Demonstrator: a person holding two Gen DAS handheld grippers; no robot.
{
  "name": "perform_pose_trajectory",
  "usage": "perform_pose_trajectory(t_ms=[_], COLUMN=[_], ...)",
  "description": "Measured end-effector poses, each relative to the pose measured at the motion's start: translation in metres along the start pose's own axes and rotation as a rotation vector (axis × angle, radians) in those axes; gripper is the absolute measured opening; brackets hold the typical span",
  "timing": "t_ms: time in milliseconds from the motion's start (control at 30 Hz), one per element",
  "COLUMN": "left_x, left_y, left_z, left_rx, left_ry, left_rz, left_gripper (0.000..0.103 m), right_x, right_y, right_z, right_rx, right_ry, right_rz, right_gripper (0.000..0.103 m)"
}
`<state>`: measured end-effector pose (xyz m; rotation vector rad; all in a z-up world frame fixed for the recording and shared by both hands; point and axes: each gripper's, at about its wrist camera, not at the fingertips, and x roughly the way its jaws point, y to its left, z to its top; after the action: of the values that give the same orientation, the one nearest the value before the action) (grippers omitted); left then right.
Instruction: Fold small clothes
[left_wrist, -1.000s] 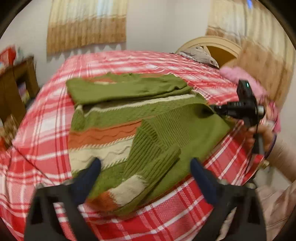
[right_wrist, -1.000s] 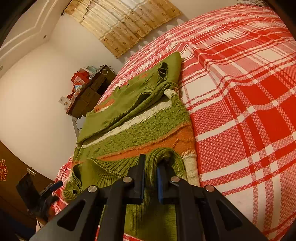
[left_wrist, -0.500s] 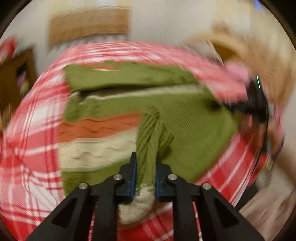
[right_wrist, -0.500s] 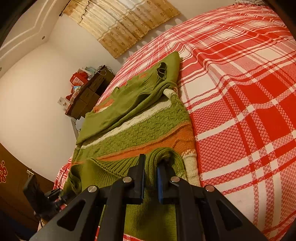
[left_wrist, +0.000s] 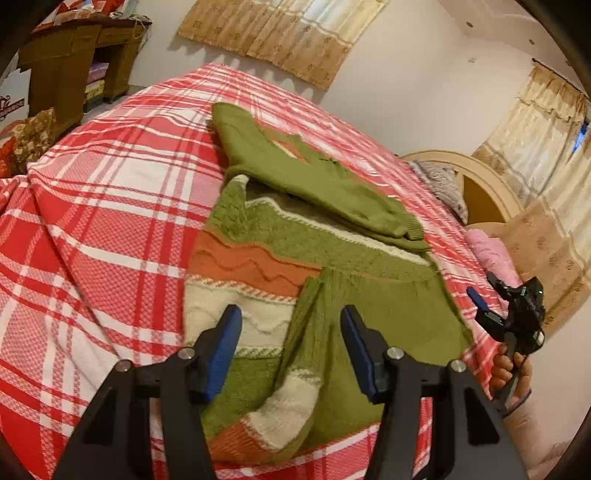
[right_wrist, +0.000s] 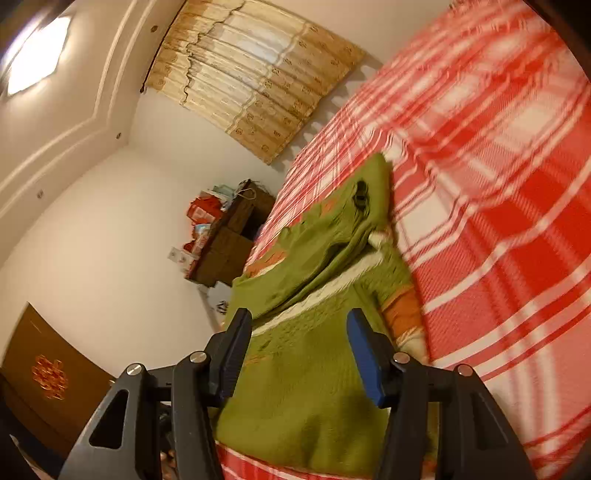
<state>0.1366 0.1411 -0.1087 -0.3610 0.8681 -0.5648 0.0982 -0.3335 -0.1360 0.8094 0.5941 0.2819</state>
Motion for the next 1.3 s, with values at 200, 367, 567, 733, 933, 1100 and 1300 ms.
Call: perform_pose_trajectory(t_ms=[200,367,567,733,933,1100,1300], left_x=[-0.001,0.031,-0.008,-0.002,0.003,0.009,0.016], left_y=[-0.042,-0.055,-0.018,0.003,-0.012,-0.012,-0.013], left_z=[-0.011,-0.021,0.005,0.003,-0.001,0.005,0.002], left_rx=[0.234,0.374,0.108,0.044,0.096,0.107,0.115], left_ry=[0.032,0.114,-0.025,0.016,0.026,0.016,0.027], left_rz=[0.017,0.253,0.091,0.133,0.079,0.087,0.111], left_gripper=[0.077,0.067,0.013,0.01,0.035,0.04,0.04], right_x=[-0.005,-0.005,-0.011,-0.01,-0.014,0.007,0.054], right_y=[0.009,0.009,0.012,0.011,0.021,0.042,0.048], right_z=[-0.012,-0.021,-0.022,-0.023,-0.019,-0.017,-0.018], right_rx=[-0.061,-0.061,-0.072,-0.073,-0.166,-0.392,-0.551], right_ry=[0.049,0.055,0.049,0.049,0.036,0.062,0.138], right_rz=[-0.056,-0.057,-0.066,-0.072,-0.169,-0.31,-0.415], right_gripper=[0.055,0.055,0.055,0.055,0.055,0.055,0.055])
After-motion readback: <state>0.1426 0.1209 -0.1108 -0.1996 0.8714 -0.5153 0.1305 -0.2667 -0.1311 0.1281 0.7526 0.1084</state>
